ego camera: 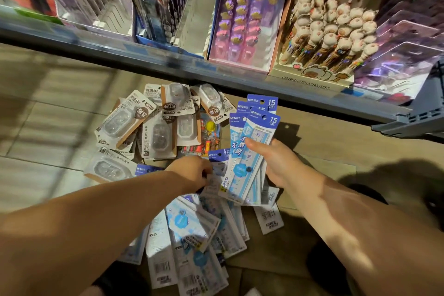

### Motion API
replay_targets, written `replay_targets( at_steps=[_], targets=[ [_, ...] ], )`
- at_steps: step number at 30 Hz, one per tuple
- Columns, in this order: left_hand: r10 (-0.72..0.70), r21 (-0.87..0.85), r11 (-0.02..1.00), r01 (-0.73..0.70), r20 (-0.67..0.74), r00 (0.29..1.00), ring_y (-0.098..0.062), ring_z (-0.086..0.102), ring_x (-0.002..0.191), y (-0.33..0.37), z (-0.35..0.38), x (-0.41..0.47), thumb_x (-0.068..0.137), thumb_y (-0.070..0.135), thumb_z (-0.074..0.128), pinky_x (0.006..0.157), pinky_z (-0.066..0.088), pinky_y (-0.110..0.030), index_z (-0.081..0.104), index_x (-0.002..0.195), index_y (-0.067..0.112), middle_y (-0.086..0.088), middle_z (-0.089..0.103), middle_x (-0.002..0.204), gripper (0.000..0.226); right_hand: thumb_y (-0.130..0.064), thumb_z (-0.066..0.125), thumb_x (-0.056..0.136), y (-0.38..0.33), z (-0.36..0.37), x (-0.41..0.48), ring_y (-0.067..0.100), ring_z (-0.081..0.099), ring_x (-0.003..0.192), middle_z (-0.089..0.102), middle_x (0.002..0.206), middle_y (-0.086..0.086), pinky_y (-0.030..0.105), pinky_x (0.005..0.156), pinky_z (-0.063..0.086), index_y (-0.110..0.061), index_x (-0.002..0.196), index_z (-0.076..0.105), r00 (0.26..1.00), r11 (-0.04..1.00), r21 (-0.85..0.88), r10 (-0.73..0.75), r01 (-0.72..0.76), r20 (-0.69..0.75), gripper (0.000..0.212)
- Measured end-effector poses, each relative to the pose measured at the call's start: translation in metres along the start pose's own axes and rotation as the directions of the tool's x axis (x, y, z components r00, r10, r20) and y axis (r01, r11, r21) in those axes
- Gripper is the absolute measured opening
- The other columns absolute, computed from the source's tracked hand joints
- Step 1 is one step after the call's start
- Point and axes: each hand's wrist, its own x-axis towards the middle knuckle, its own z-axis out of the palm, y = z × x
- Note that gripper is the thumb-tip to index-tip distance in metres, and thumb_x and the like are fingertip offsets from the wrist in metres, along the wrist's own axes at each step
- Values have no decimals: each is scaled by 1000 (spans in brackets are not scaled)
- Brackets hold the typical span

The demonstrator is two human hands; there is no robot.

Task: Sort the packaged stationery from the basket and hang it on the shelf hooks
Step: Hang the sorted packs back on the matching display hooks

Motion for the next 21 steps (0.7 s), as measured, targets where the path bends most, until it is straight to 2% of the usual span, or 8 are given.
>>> replay_targets(
  at_steps=[3,5,8,10,12,14,17,21],
  targets=[
    [-10,-201,979,-14,-116,993,-18,59,97,0,-21,6,92,23,61,77,41,-22,69,107,21,0,64,103,17,-15,63,89,-8,-7,-1,23,69,100,71,112,8,38,85,53,-11,116,62,1000,998,-68,-1,3,28,27],
    [-57,-433,901,-23,-170,984,-15,58,87,0,-36,8,89,20,69,78,44,-23,68,93,21,3,63,92,5,-17,64,88,-16,-13,-2,23,70,98,73,108,7,40,87,53,-9,117,62,999,989,-146,16,-9,49,30],
    [-100,-718,695,-40,-152,983,-18,60,81,4,-51,8,85,11,73,71,49,-22,66,82,16,-7,69,89,9,-21,67,86,-22,-19,-3,23,70,98,73,106,5,45,93,51,-12,114,64,997,970,-240,42,-26,62,30],
    [-92,-869,494,-42,-100,991,-29,62,86,8,-58,8,86,2,69,83,54,-40,66,82,8,-22,70,94,8,-22,68,84,-23,-19,-4,24,70,99,73,106,6,48,95,50,-11,112,64,997,970,-241,53,-37,60,31],
    [-89,-925,376,-59,-100,991,-30,65,84,9,-63,8,87,-1,66,85,55,-43,66,82,4,-16,71,84,7,-22,68,81,-22,-17,-5,25,70,99,73,106,7,48,96,50,-12,109,65,996,979,-199,53,-39,64,30],
    [-110,-944,323,-66,-107,988,-22,67,73,9,-66,7,88,2,66,72,57,-33,66,83,7,-5,72,73,7,-25,69,75,-22,-14,-6,25,69,100,73,107,8,48,97,49,-12,109,65,997,989,-146,39,-29,65,37],
    [-243,-985,158,-72,-109,964,-21,66,69,14,-70,6,86,5,69,69,55,-33,62,87,9,-4,71,75,8,-23,68,78,-23,-4,-8,25,70,99,72,109,8,44,88,53,-13,111,63,998,997,-83,-5,10,65,35],
    [-521,-999,10,-31,-32,853,-28,66,93,24,-65,18,78,24,82,86,55,-51,44,117,14,-8,67,101,55,-13,62,89,-24,12,-8,27,69,99,71,111,12,44,84,54,-12,111,63,998,992,116,-49,54,-44,23]
  ],
)
